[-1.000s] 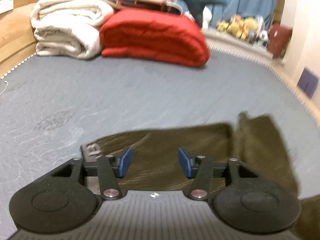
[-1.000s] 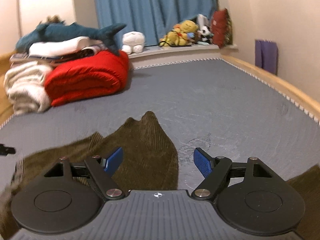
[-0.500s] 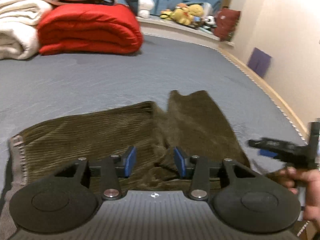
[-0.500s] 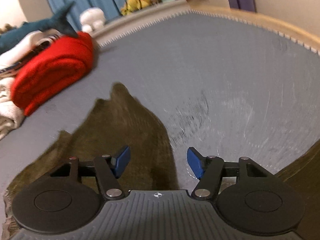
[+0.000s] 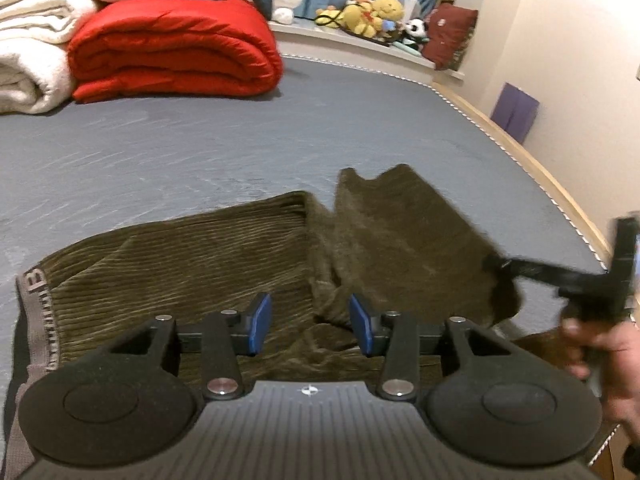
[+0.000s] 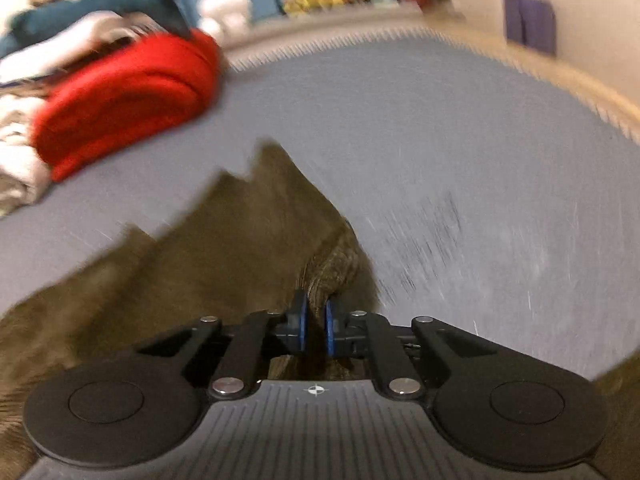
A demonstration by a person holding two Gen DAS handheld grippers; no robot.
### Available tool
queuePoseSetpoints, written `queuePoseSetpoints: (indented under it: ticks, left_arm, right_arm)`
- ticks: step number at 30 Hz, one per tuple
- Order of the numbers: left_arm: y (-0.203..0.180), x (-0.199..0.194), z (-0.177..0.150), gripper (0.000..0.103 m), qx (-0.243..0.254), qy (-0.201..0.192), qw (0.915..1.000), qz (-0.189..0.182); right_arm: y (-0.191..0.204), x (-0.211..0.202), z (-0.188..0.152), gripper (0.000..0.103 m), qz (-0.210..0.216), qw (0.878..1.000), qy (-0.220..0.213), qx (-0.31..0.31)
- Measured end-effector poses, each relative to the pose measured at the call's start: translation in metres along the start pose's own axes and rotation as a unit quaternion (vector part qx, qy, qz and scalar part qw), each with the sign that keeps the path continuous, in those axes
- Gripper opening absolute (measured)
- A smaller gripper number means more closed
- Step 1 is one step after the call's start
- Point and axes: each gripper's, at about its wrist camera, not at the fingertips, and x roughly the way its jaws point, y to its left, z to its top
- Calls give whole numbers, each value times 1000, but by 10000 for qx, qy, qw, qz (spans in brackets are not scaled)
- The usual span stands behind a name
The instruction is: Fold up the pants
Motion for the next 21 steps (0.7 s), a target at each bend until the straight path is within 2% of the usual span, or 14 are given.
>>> queuePoseSetpoints:
  ticks: [3, 4, 6, 7, 9, 10, 12, 15, 17, 19, 21]
  left_arm:
    - [16, -6, 0, 48, -150, 16, 9998, 117]
    - [21, -8, 0, 48, -207, 25, 9997, 135]
    - [29, -11, 0, 48, -328, 36, 9993, 157]
    - [32, -13, 0, 48, -380, 51, 9991, 162]
    - [39, -14, -1, 49, -492, 108, 9986, 134]
    - [43, -14, -1, 49, -551, 148, 9983, 123]
    - [48, -13, 0, 49, -641, 229, 9976, 109]
    - [54, -12, 2, 50, -750, 310, 9967, 74]
    - [55, -11, 2, 52, -801, 331, 9962, 30]
    - [55, -11, 2, 53, -836, 341, 9959, 3]
    - [54, -11, 2, 53, -876, 358, 9955, -32]
  right_arm:
    - [29, -37, 3, 8, 511, 9942, -578, -749]
    - [42, -50, -1, 8, 707, 9874, -769, -1187]
    - [62, -69, -13, 8, 1204, 9714, -873, -1850]
    - [68, -74, -21, 8, 1510, 9624, -765, -2124]
    - [79, -76, -43, 8, 2161, 9388, -230, -2673]
    - [81, -74, -55, 9, 2266, 9309, 25, -2865]
    - [80, -67, -70, 13, 2254, 9255, 494, -3003]
    - [60, -65, -61, 19, 2227, 9440, 734, -2321]
    - [38, -69, -44, 44, 2375, 9572, 693, -1502]
    - [17, -75, -29, 50, 2433, 9656, 541, -735]
    - [-5, -76, -17, 51, 2388, 9700, 464, -21]
